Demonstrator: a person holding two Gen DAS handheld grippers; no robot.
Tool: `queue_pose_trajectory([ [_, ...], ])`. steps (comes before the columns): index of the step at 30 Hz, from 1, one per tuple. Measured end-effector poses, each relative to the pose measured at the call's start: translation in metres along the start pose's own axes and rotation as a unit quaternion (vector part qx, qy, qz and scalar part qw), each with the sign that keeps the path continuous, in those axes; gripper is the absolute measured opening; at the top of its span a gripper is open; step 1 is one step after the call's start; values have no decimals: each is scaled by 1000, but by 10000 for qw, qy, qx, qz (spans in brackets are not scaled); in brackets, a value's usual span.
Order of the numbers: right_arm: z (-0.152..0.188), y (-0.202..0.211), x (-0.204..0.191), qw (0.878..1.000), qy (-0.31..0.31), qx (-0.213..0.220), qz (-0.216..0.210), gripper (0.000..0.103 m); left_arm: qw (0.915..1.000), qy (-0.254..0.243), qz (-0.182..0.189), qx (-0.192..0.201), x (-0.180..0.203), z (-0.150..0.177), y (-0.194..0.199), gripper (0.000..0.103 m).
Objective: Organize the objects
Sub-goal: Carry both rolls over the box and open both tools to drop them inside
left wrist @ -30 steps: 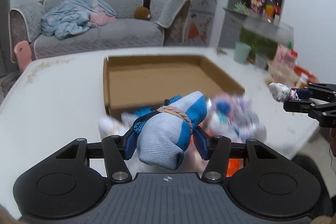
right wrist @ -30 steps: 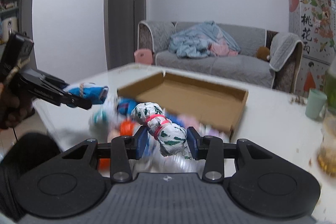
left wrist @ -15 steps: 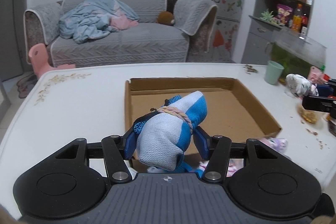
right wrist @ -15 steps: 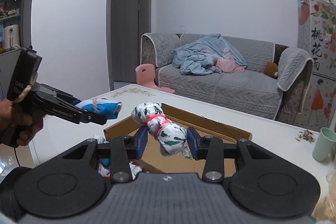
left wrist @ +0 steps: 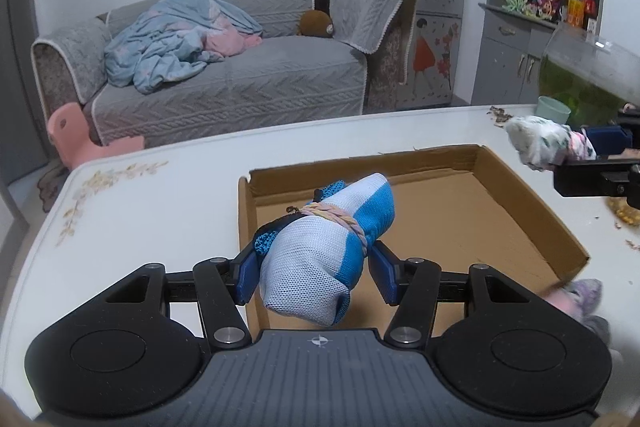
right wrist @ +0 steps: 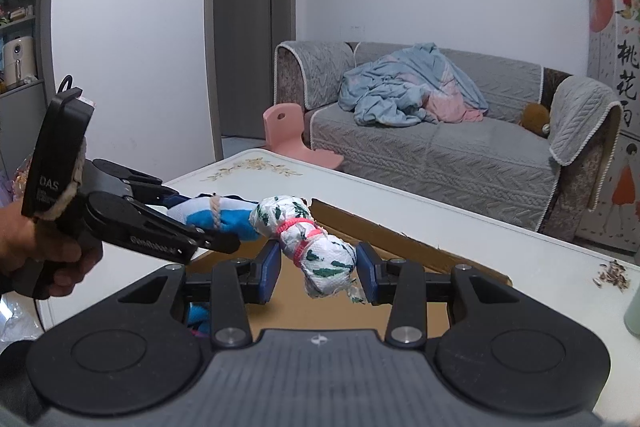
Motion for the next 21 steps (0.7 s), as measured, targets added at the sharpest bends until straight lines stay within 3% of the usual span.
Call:
queue_pose_trajectory([
  [5,-9,-30,6,9997,36,-224,48,38,9997,-214,-47,-64,2,-15,-30,63],
  [13,4,-83,18,9954,46,-822,482,38,9980,-483,-204,-357,1,-17,-79,63],
  [21,15,-107,26,9915,-246,-1213,399,38,9957,-711,-115,-577,-3,-11,-101,63],
])
Point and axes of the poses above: each gripper's, at about its wrist camera, not at the fingertips, and y roughly against the way its jaws point, x to its right, z to its underside, the point moved 4 cm from there along -y, roughly the way its jaws point, and after that the axes turned 6 degrees about y, right-handed, at the moved point
